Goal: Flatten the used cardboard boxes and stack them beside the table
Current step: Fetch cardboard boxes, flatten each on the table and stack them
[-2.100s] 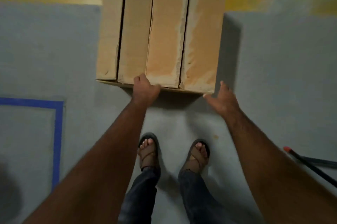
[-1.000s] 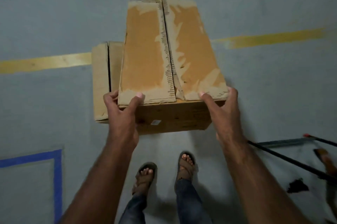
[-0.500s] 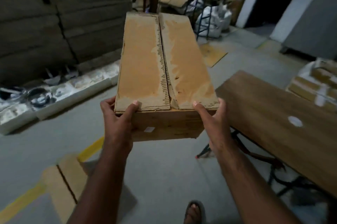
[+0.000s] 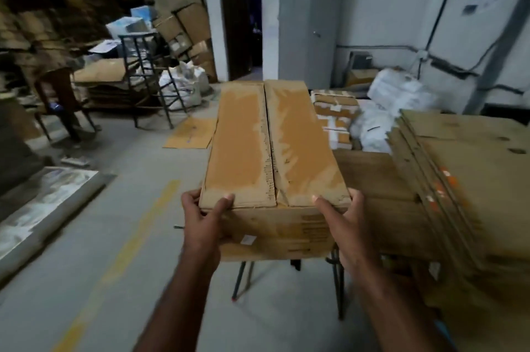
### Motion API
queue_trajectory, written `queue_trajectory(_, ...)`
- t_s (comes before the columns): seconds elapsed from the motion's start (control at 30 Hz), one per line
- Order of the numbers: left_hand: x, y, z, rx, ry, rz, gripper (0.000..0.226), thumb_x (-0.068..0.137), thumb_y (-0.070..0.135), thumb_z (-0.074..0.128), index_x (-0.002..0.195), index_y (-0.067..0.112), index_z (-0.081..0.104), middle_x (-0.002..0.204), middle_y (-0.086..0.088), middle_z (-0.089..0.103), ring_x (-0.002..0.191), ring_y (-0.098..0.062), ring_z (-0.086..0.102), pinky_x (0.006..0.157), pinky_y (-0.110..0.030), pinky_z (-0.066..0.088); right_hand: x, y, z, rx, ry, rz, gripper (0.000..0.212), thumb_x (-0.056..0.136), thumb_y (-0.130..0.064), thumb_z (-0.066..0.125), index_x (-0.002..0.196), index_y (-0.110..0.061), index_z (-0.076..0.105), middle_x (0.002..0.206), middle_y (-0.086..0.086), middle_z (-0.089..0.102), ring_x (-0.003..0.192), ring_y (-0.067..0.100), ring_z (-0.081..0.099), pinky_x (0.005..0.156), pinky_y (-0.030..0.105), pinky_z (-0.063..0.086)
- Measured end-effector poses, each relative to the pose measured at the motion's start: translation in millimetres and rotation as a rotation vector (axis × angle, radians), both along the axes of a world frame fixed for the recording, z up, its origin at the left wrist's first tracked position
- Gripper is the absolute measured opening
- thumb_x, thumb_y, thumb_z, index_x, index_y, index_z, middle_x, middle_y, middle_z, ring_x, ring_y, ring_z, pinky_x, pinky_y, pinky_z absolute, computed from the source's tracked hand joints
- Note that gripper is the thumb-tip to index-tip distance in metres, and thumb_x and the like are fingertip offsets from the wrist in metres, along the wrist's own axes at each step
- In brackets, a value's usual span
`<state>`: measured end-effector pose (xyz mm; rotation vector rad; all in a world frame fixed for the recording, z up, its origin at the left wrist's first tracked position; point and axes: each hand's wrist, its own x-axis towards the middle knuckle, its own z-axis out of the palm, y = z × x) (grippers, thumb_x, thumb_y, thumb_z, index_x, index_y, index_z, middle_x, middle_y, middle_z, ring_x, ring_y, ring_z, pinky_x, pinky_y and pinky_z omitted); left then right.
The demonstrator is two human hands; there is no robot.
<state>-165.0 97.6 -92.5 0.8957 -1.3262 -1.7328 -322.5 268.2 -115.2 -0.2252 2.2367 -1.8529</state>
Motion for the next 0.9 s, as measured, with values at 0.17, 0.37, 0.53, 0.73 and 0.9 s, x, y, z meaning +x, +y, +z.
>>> queue_trajectory(0.17,-100,12,-31,0.03,-0.082,-0.174,0.049,0.09,0.019,0.074,0.125,0.024,0.039,0.115,0.001,0.051,0.099,-0.024,0.055,0.068,-0.064,0.059,-83,35,-28,0.108,-0.016,-0.107,0.081,0.07,-0.059,0.083,0.133,-0.028,0.043,0.117,-0.001,0.064,0.098,0.019,0.067,0.076,0.043,0.062)
queue_trajectory(0.37,-171,2,-79,0.134,-0.212,-0.265,0.051,0.095,0.021,0.069,0.132,0.024,0.034,0.118,0.001,0.051,0.103,-0.027,0.056,0.076,-0.06,0.059,-146,41,-62,0.223,-0.097,-0.061,0.068,0.081,-0.046,0.083,0.129,-0.026,0.039,0.107,-0.003,0.063,0.089,0.014,0.066,0.058,0.028,0.053)
queue_trajectory(0.53,-199,-20,-97,0.059,-0.268,-0.297,0.051,0.095,0.032,0.07,0.134,0.03,0.036,0.122,0.0,0.054,0.108,-0.028,0.06,0.079,-0.051,0.06,-172,22,-80,0.25,-0.136,-0.025,0.104,0.072,-0.069,0.078,0.153,-0.024,0.03,0.136,0.0,0.056,0.113,0.023,0.063,0.082,0.041,0.06)
queue_trajectory(0.73,-217,-40,-103,0.058,-0.261,-0.332,0.057,0.089,0.041,0.073,0.136,0.035,0.041,0.123,0.003,0.057,0.108,-0.023,0.061,0.076,-0.042,0.058,-191,14,-77,0.273,-0.215,0.022,0.091,0.072,-0.069,0.078,0.145,-0.026,0.042,0.127,0.0,0.062,0.104,0.018,0.064,0.067,0.031,0.054)
queue_trajectory(0.9,-210,-42,-112,0.043,-0.231,-0.344,0.061,0.083,0.053,0.078,0.135,0.045,0.047,0.125,0.007,0.062,0.113,-0.023,0.062,0.085,-0.053,0.06,-182,12,-81,0.261,-0.258,-0.018,0.105,0.077,-0.071,0.073,0.16,-0.03,0.024,0.149,0.007,0.049,0.117,0.025,0.057,0.073,0.032,0.051)
